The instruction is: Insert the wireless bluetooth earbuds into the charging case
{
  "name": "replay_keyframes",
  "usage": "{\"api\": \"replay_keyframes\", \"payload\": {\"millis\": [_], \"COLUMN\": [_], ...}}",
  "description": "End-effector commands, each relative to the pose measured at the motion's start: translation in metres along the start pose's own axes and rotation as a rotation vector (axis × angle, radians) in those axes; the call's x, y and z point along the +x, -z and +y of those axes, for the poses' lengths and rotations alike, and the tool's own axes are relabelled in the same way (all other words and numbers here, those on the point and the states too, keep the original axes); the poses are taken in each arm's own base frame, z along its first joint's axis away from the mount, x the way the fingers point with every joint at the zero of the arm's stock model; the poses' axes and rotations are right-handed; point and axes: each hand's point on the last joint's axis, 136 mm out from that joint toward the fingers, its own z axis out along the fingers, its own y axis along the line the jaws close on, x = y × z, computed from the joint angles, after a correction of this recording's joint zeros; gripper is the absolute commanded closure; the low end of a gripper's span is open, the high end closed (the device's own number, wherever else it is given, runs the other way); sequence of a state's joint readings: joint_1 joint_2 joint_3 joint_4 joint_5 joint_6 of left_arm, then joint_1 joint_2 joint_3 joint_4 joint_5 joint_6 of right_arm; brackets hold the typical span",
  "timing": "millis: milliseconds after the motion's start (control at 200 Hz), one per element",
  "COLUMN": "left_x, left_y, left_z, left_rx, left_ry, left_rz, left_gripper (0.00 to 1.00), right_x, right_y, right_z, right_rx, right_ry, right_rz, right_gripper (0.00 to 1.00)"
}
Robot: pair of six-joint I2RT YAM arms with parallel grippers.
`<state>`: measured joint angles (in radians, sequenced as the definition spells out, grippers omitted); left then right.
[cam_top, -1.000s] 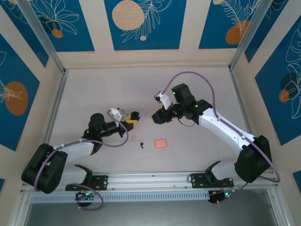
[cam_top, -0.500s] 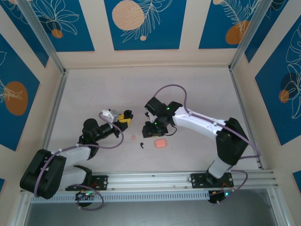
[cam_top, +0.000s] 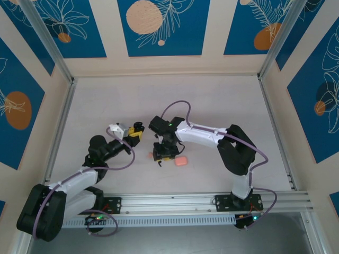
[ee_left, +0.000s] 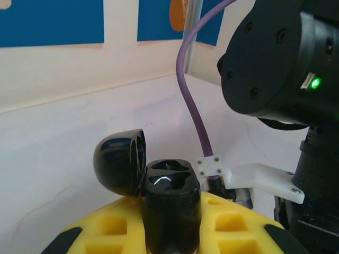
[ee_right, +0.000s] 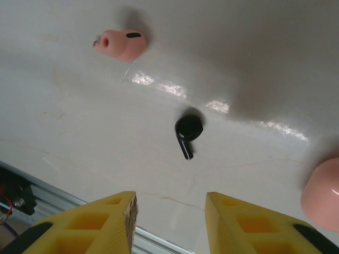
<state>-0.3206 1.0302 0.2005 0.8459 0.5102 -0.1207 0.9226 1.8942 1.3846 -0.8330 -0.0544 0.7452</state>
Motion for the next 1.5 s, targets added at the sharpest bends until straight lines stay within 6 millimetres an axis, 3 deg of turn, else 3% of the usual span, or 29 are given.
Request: {"api": "replay_keyframes", "payload": {"millis": [0, 800, 1175, 1495], "left_x": [0.004, 0.002, 0.004, 0.007], "left_y": [0.003, 0.001, 0.000, -0.001], "left_z": [0.006, 0.006, 0.005, 0.005], "left_rx": [-0.030, -0.024, -0.015, -0.009], "left_ry": [-0.015, -0.018, -0.017, -0.013], "left_rz": [0.011, 0.011, 0.019, 0.031], "left_gripper": [0.91, 0.91, 0.91, 0.91], "right_x": [-0.001, -0.019, -0.012, -0.012], "right_y": [-0.004, -0.041, -0.048, -0.041], "right_z": [0.006, -0.005, -0.008, -0.010], "right_rx": [-0.015, 0.007, 0.064, 0.066], "right_ry": [-0.028, -0.088, -0.077, -0.096], "right_rz": [0.026, 0.054, 0.064, 0.026], "right_gripper": [0.62, 0.66, 0.72, 0.79]}}
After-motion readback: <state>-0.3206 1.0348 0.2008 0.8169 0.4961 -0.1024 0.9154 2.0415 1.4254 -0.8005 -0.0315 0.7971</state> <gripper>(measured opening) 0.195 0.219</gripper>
